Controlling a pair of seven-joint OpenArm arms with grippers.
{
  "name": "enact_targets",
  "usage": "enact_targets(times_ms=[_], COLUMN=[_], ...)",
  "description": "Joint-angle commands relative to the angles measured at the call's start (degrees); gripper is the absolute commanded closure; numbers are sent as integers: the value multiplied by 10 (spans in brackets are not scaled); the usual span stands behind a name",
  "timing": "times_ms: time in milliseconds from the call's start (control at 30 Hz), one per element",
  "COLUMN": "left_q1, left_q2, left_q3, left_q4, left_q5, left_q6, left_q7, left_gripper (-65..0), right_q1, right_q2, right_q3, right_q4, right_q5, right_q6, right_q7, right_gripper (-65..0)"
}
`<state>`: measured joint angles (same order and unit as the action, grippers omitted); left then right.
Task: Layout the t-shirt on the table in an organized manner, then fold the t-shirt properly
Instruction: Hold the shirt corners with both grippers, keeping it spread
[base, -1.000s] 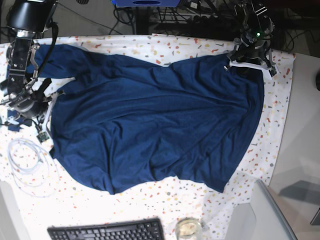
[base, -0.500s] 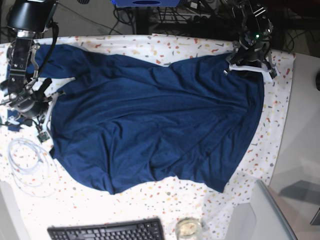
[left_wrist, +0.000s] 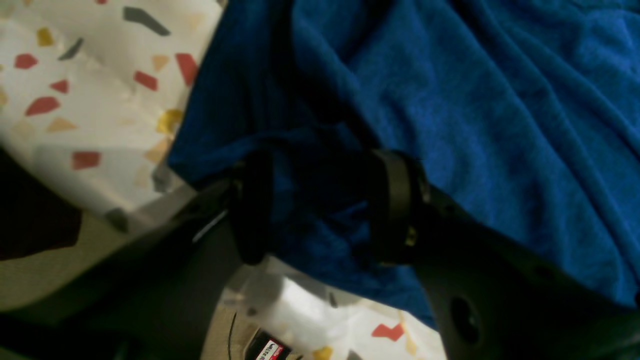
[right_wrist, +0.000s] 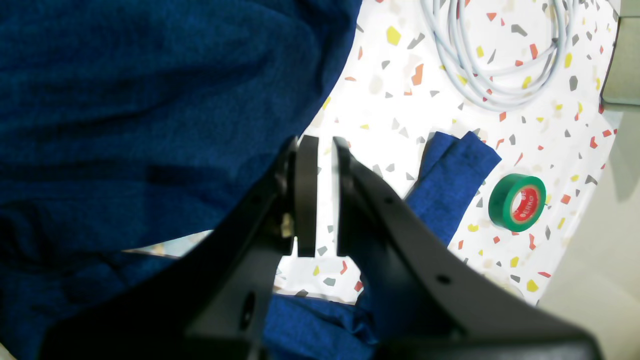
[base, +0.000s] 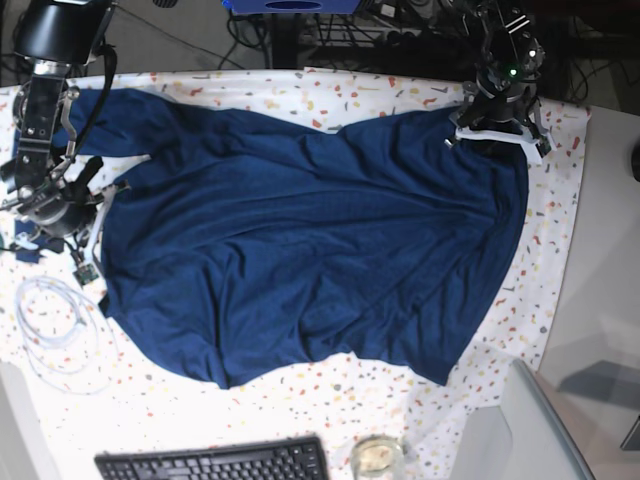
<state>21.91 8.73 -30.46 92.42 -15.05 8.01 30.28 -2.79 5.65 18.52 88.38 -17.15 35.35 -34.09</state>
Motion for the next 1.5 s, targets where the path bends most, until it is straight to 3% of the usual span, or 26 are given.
enact_targets(times_ms=[0, 167, 1167, 1233, 1367, 1467], left_q1=[2, -2, -45, -45, -45, -37], left_q2=[-2, -2, 0, 0, 1, 1], left_q3=[-14, -45, -26, -23, -23, -23], left_q4=[11, 8, -48, -48, -46, -31], left_q5=[0, 0, 0, 0, 0, 0], left_q6=[-1, -3, -1, -1, -1, -1], left_q7=[-11, -9, -8, -8, -8, -8], left_gripper=[-291, -291, -281, -225, -54, -8], right_q1=[9, 9, 12, 12, 13, 13], right_q2=[6, 6, 5, 5, 5, 5], right_q3=[3, 2, 0, 0, 0, 1], right_q4=[7, 7, 6, 1, -17, -25], right_q5=[1, 1, 1, 1, 1, 1], right_q6=[-5, -5, -5, -5, -5, -5], right_q7=[9, 9, 9, 9, 9, 9], right_gripper=[-44, -44, -44, -44, -44, -44])
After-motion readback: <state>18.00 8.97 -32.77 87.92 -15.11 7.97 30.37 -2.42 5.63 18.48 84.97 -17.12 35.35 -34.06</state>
